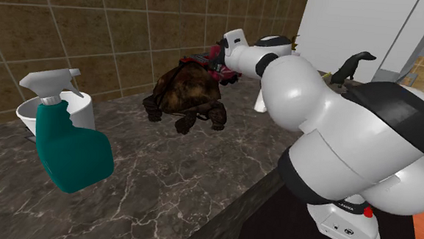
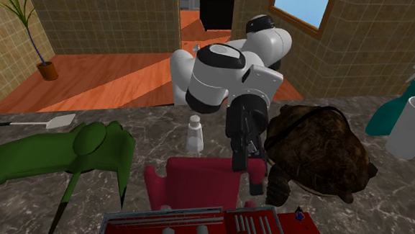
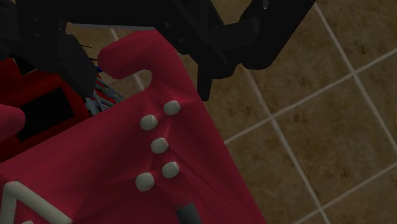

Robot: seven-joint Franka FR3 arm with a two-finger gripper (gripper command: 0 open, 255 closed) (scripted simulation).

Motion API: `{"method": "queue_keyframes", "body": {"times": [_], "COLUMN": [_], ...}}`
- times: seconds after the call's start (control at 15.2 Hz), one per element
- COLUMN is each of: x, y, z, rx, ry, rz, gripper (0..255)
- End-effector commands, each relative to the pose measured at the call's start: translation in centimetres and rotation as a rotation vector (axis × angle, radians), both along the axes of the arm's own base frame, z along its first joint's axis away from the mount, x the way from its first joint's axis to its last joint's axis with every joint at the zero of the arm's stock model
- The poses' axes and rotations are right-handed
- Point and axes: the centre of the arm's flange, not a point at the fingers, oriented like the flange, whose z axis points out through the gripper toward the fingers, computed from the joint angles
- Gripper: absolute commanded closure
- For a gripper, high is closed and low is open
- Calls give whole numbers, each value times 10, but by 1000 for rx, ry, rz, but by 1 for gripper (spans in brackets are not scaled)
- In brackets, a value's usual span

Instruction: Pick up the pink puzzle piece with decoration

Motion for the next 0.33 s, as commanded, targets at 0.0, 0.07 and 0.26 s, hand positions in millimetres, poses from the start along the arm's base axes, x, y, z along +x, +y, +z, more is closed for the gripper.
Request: {"method": "queue_keyframes", "body": {"times": [0.0, 0.07, 0.26], "x": [-1, -1, -1], "y": [-1, -1, -1], "z": [12, 17, 23], "rx": [0, 0, 0], "ry": [0, 0, 0], "rz": [0, 0, 0], "gripper": [255, 255, 255]}}
